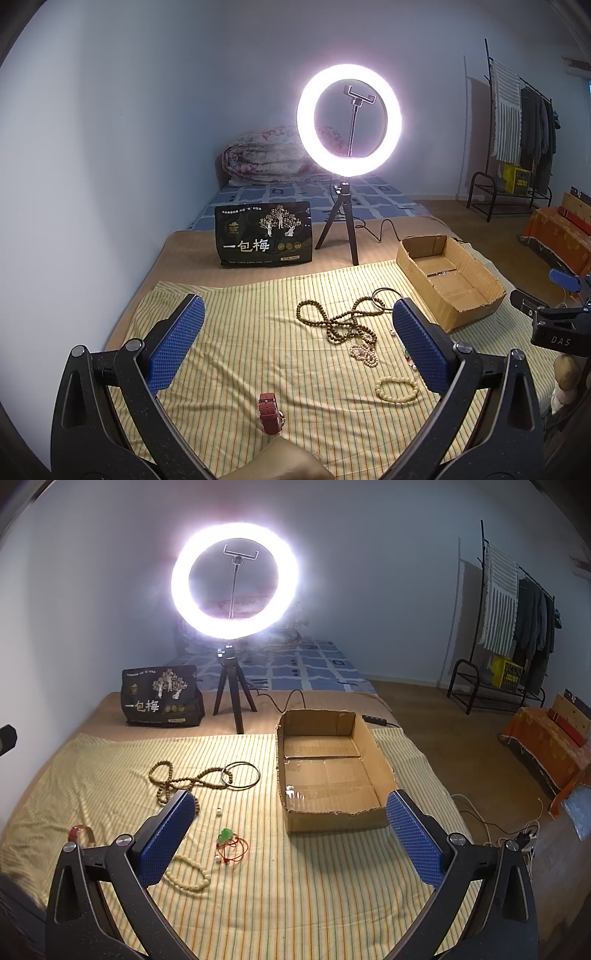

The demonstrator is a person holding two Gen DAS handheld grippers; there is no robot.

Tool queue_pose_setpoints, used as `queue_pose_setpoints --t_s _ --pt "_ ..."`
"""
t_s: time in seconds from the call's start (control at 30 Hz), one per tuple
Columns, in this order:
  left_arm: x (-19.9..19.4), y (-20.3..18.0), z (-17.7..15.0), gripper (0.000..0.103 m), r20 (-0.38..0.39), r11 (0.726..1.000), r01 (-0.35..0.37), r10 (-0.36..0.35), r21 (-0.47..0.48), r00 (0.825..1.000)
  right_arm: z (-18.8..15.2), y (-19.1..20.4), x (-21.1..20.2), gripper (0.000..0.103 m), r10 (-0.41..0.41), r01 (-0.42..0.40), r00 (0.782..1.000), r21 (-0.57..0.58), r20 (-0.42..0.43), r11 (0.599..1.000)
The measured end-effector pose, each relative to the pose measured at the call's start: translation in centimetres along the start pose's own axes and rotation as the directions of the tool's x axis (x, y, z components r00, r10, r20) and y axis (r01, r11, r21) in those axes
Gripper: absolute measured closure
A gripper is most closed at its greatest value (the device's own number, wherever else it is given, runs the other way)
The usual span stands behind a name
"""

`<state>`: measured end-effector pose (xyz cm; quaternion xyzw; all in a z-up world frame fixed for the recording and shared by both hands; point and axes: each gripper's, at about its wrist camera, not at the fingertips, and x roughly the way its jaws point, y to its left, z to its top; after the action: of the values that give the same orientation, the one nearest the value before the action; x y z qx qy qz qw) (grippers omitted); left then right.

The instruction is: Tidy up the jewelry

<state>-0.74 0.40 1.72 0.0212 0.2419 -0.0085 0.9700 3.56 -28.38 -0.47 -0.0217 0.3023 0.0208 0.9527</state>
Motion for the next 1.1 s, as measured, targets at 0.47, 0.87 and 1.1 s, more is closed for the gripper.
queue_pose_setpoints --t_s 0.47,0.87,1.1 --pt "0.0 0.2 0.0 0.0 -0.001 1.0 0.0 0.0 -0.002 1.0 0.0 0.2 0.1 0.0 0.002 -0.002 1.0 -0.001 -0.001 1.0" --pt "0.1 0.6 -0.3 0.0 -0.004 1.0 -0.002 0.002 -0.003 1.0 0.0 0.4 0.4 0.0 0.014 -0.014 1.0 -0.008 -0.008 1.0" --pt "0.5 1.1 -0.9 0.0 -0.015 1.0 -0.015 0.015 0.001 1.0 -0.2 0.8 0.7 0.0 0.021 -0.021 1.0 -0.011 -0.015 1.0"
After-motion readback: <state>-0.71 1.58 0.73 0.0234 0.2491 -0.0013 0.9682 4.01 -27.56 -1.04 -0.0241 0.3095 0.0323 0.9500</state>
